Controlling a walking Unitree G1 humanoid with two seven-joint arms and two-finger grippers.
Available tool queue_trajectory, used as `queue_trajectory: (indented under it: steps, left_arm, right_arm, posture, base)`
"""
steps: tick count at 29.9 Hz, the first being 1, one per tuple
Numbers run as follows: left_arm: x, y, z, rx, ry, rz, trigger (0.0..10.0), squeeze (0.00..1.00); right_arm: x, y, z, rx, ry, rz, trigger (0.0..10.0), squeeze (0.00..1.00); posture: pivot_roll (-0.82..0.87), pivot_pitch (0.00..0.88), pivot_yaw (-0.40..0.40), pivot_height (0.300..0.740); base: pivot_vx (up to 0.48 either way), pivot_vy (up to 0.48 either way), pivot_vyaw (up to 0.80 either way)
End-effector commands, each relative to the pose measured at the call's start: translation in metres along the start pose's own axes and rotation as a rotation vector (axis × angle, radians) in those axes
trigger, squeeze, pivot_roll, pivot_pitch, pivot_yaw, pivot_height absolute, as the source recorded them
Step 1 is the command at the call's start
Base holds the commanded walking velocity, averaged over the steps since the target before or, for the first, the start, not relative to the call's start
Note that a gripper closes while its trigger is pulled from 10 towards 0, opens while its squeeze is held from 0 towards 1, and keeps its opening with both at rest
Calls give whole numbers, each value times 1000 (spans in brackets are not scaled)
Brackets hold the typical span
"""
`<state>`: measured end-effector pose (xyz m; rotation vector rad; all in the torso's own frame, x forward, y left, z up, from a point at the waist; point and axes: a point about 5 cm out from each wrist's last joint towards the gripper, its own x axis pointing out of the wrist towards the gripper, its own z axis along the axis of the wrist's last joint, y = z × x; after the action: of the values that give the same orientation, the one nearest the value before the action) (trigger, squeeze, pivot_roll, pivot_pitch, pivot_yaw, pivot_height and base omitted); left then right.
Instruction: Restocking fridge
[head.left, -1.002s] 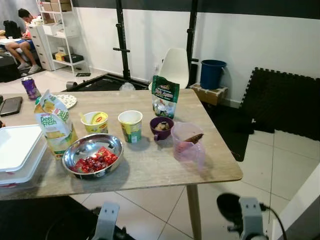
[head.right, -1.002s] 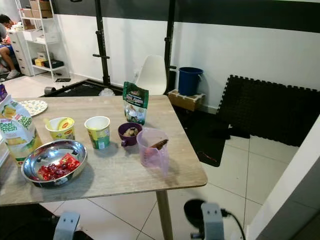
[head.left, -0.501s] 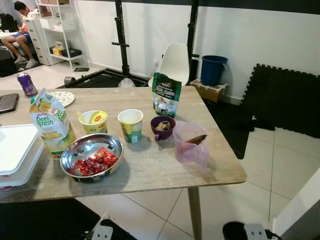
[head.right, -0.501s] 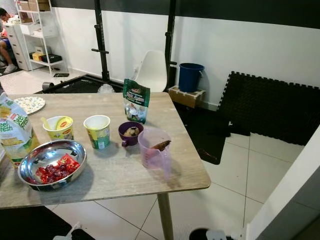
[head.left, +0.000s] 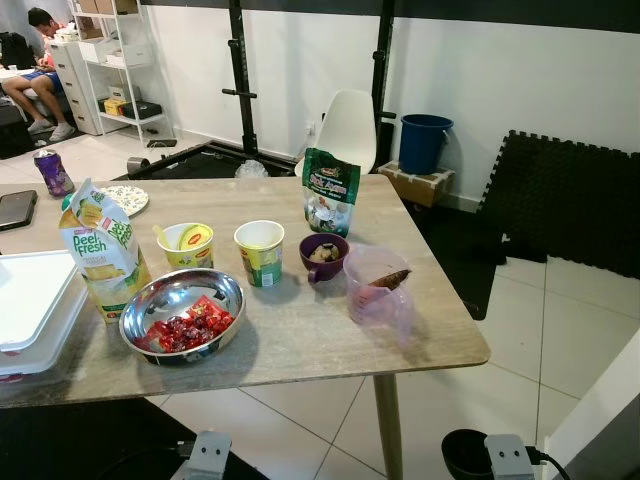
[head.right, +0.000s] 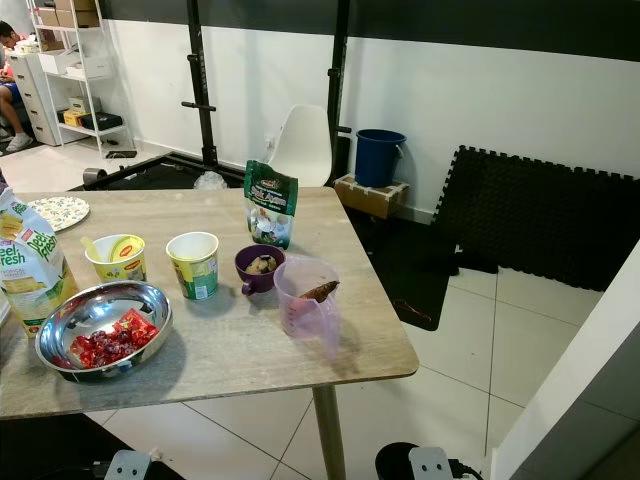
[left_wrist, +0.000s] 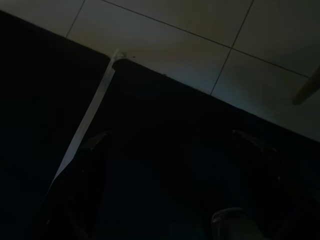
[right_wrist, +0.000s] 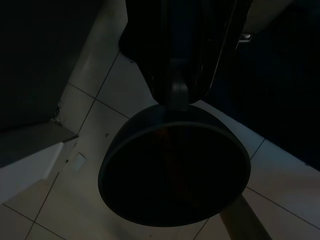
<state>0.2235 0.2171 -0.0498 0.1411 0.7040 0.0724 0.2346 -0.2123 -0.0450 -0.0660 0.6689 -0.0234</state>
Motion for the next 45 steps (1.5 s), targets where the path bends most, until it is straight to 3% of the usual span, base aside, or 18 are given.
queue_trajectory:
  steps: [1, 19, 24, 28, 33, 38, 40, 45]
  left_arm:
    - [-1, -1, -3, 6, 13, -5, 10000, 0]
    - [0, -2, -3, 1, 15, -5, 10000, 0]
    - [2, -3, 3, 5, 4, -8, 10000, 0]
    - [9, 0, 35, -28, -93, 0, 10000, 0]
    - [11, 2, 50, -43, -140, 3, 10000, 0]
    - [8, 2, 32, -13, -86, 1, 10000, 0]
    - [1, 1, 6, -4, -25, -2, 10000, 0]
    - [-4, 2, -9, 3, 14, -3, 10000, 0]
  right_arm:
    - [0, 0, 0, 7, -7, -5, 10000, 0]
    - [0, 0, 0, 6, -6, -9, 10000, 0]
    - [3, 1, 11, 14, -37, -4, 10000, 0]
    - [10, -1, 42, 55, -134, -14, 10000, 0]
    - [12, -2, 52, 66, -162, -16, 10000, 0]
    - [9, -1, 37, 47, -113, -14, 10000, 0]
    - [4, -1, 16, 38, -63, -12, 10000, 0]
    - [0, -2, 2, 33, -29, -14, 10000, 0]
  posture:
    - [-8, 82, -15, 740]
    - [-11, 74, -13, 740]
    - [-11, 73, -11, 740]
    - [-11, 73, -10, 740]
    - [-4, 79, -11, 740]
    - [-4, 86, -9, 740]
    - [-5, 93, -6, 740]
    - [-6, 94, -6, 740]
  base:
    - [0, 0, 0]
    - [0, 0, 0]
    - [0, 0, 0]
    - [0, 0, 0]
    - [0, 0, 0]
    - [0, 0, 0]
    - [0, 0, 0]
    - [0, 0, 0]
